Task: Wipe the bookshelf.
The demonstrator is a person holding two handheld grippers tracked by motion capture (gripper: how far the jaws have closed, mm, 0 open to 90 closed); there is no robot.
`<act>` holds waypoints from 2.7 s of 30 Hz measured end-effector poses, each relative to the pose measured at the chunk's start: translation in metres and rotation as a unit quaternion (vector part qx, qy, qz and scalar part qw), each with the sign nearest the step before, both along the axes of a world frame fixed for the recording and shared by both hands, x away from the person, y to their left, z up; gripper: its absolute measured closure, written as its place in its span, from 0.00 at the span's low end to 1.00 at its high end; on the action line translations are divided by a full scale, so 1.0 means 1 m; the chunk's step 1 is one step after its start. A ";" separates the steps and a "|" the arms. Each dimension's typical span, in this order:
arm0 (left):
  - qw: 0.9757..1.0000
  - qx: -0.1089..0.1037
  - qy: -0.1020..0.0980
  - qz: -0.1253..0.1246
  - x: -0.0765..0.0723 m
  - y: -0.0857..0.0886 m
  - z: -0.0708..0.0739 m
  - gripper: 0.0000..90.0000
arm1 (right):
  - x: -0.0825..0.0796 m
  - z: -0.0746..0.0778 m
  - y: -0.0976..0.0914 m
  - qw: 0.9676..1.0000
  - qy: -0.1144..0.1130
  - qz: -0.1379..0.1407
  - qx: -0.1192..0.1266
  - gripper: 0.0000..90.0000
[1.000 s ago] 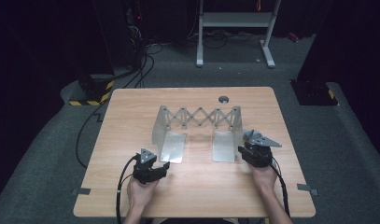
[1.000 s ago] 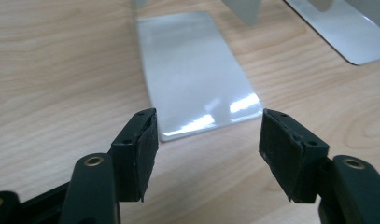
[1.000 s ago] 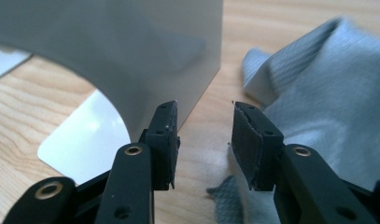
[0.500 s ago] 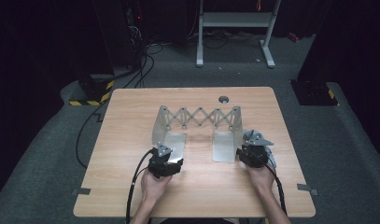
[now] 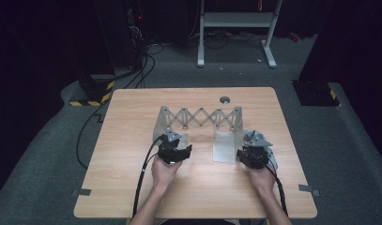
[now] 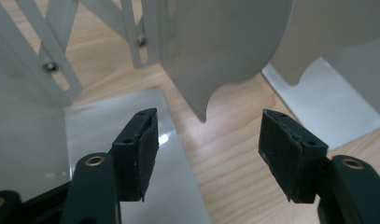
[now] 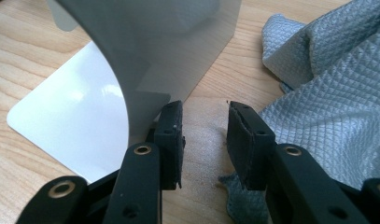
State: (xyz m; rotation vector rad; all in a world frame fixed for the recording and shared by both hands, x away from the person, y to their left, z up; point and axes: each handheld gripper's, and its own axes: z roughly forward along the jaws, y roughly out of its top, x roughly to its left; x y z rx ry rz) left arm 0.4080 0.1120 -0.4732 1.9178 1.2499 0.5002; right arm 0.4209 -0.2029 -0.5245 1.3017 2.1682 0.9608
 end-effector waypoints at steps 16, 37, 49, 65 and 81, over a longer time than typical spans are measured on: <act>1.000 -0.004 0.002 0.021 0.023 -0.015 0.009 0.52 | -0.001 0.000 0.001 1.000 0.001 0.005 0.002 0.75; 0.999 0.017 -0.010 0.042 0.030 -0.015 0.010 0.82 | -0.001 0.000 -0.001 1.000 0.009 0.011 0.020 0.75; 0.998 0.009 -0.013 0.054 0.026 0.004 0.009 0.93 | 0.000 0.005 -0.004 0.998 0.009 0.013 0.054 0.77; 0.999 0.010 -0.023 0.042 0.024 0.012 0.009 0.97 | 0.010 0.018 -0.004 0.997 0.003 0.007 0.080 0.84; 0.999 0.014 -0.029 0.025 0.023 0.016 0.010 0.98 | 0.028 0.029 -0.002 0.997 0.007 0.011 0.079 0.94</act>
